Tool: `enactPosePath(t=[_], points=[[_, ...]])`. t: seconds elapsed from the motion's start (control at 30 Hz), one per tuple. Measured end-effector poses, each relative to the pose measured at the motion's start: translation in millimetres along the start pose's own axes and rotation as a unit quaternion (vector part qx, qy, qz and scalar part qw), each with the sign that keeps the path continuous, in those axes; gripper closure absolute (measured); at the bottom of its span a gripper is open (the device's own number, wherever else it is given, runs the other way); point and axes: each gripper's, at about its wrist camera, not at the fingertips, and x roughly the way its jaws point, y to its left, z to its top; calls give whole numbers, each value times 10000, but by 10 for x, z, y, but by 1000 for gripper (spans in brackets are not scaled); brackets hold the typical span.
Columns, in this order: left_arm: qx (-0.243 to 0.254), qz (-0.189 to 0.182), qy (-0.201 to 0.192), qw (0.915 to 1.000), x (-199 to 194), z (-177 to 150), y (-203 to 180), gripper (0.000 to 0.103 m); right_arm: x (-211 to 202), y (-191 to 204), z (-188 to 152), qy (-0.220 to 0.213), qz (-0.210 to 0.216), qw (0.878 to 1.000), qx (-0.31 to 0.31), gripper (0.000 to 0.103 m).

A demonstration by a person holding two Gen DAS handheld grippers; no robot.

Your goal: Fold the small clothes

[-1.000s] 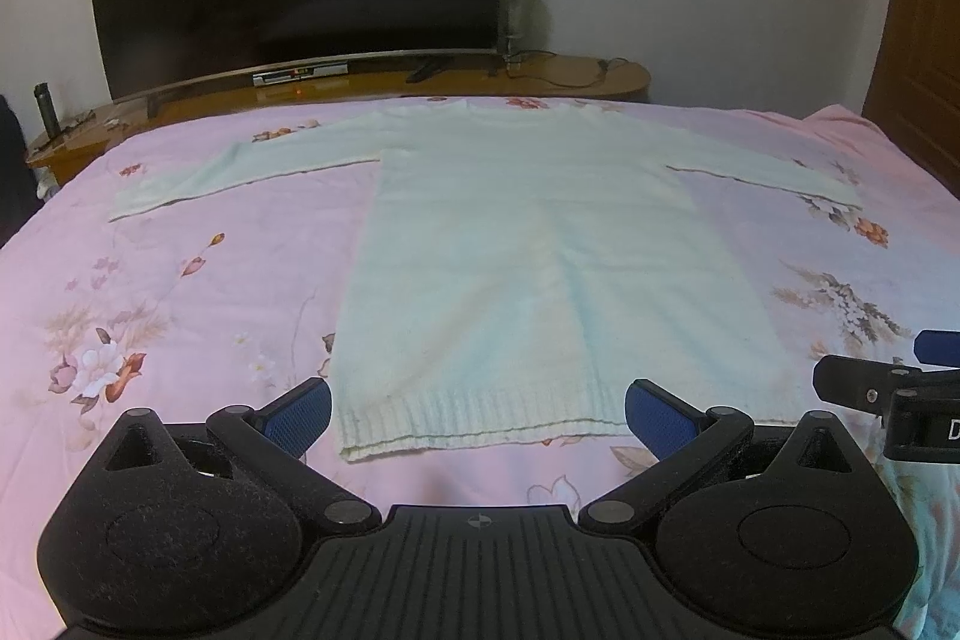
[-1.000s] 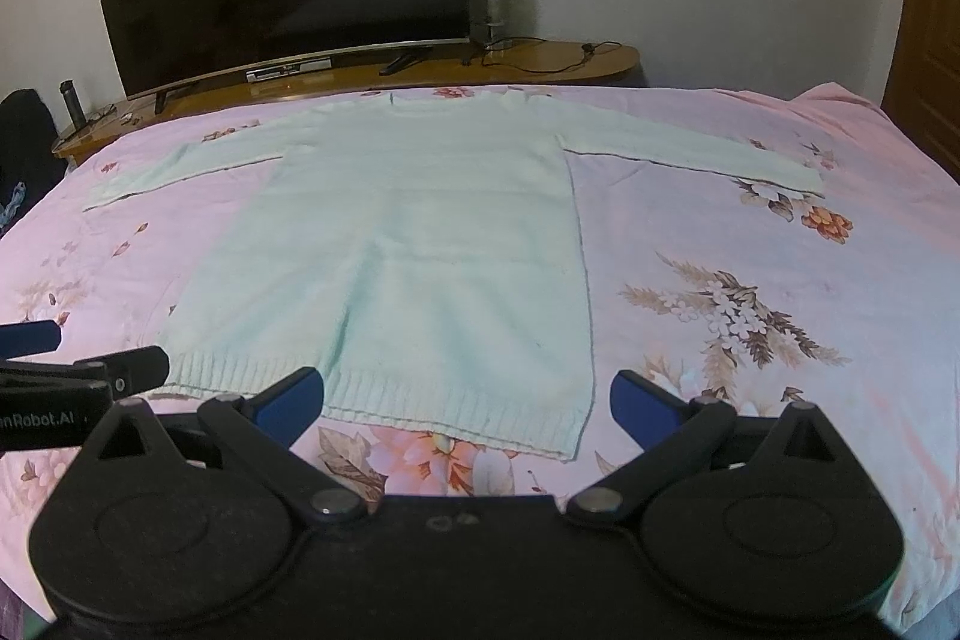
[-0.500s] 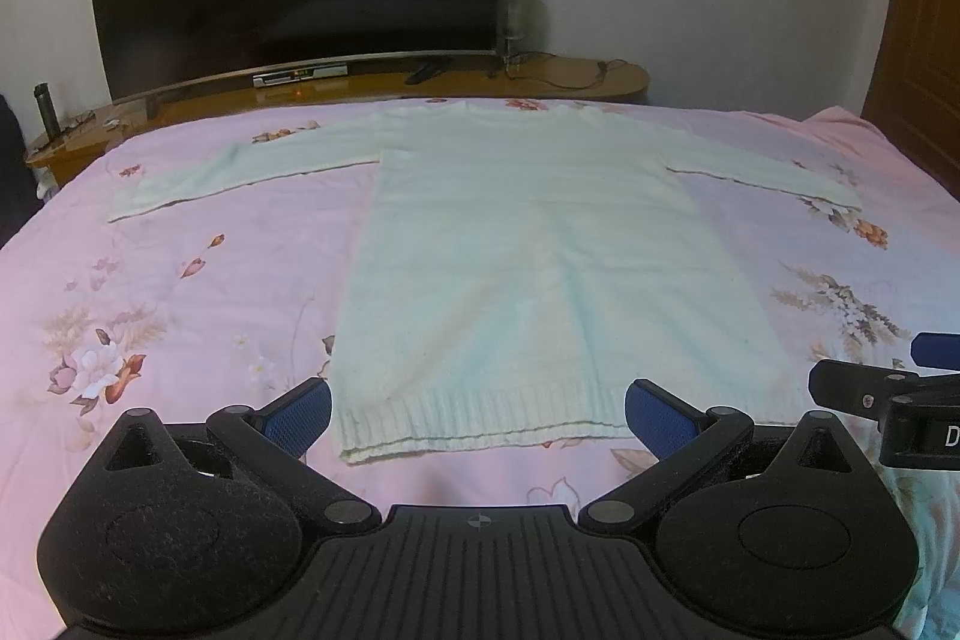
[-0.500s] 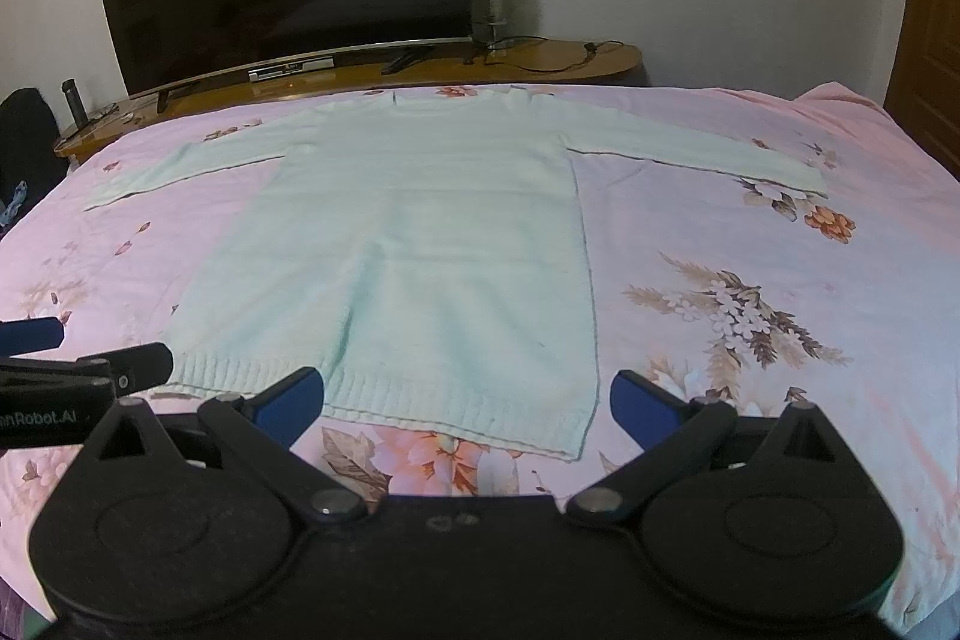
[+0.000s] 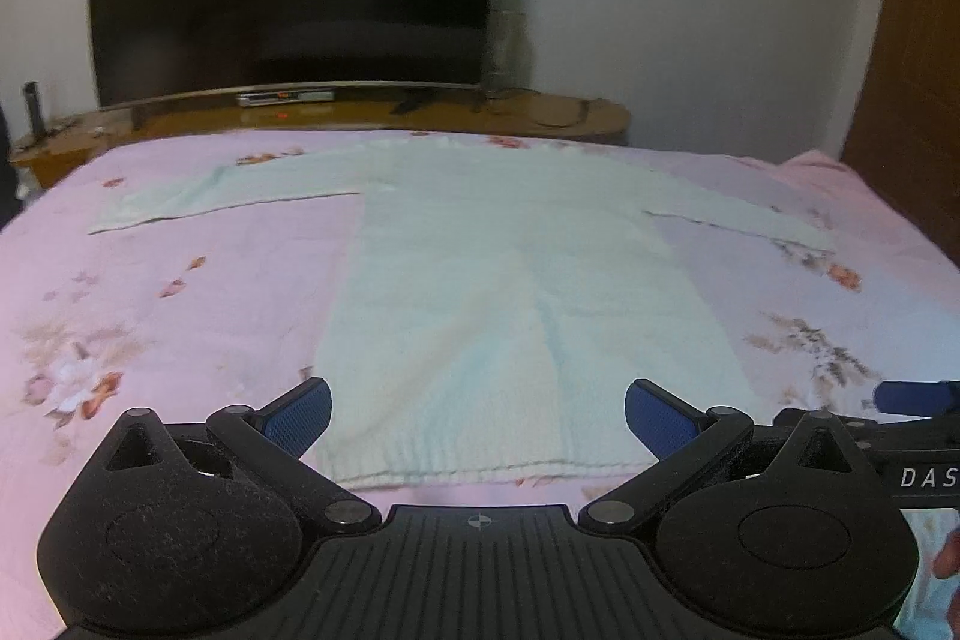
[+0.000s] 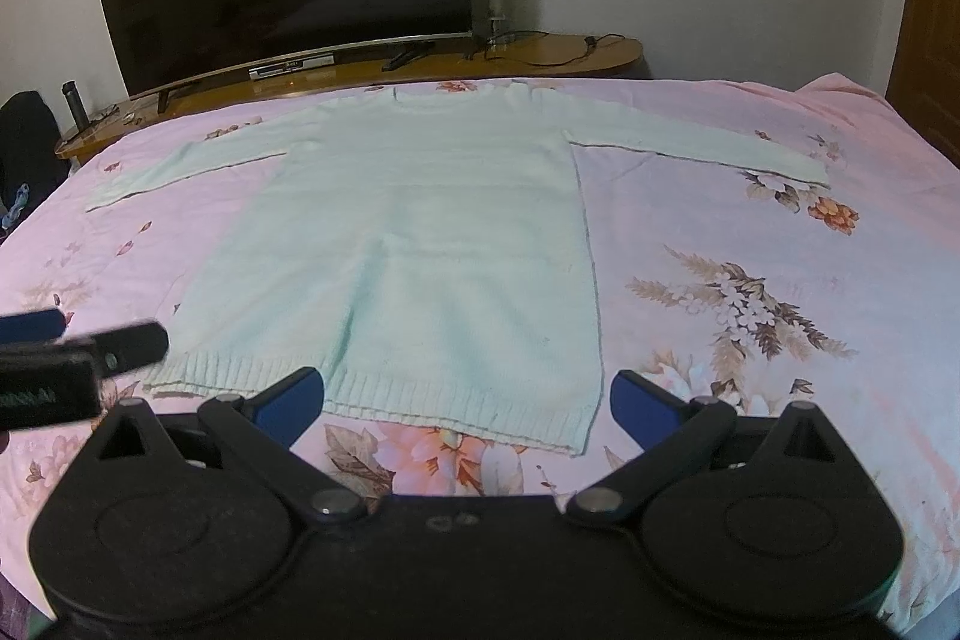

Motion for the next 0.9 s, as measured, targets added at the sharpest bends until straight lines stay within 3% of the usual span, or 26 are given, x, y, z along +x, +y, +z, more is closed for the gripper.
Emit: enactPosePath(t=[0.07,0.1,0.17,0.23,0.3,0.43,0.53,0.63,0.7,0.73,0.9], points=[[-261,-404,54,9988,105,92,136,0,18,-35,34,-71,16,10000,-4,1],[-334,-392,60,9987,158,142,196,0,26,-75,72,-153,99,9998,-2,1],[-313,-169,-142,9993,261,293,304,0,38,-225,190,-456,331,9983,121,1],[-249,97,-589,9979,387,508,420,0,113,-484,400,-808,223,9959,348,1],[-129,317,-611,9975,670,710,561,0,278,-865,640,-948,130,9915,884,1],[-578,364,-559,9961,1185,972,950,0,768,-1792,1061,-1198,-16,9740,1922,3],[-683,667,-536,9940,1486,1093,1149,0,1193,-2432,1212,-1322,-151,9539,2689,5],[-604,1037,-328,9922,1841,1127,1355,0,1543,-2810,1303,-1407,-363,9417,3034,7],[-633,1229,-191,9902,2029,1104,1471,0,1762,-3015,1314,-1400,-506,9347,3227,36],[-683,1293,-142,9891,2122,1088,1524,0,1891,-3116,1333,-1326,-600,9309,3351,78],[-939,1534,47,9837,2472,1020,1773,0,2348,-3600,1268,-1256,-763,8913,4289,61]])
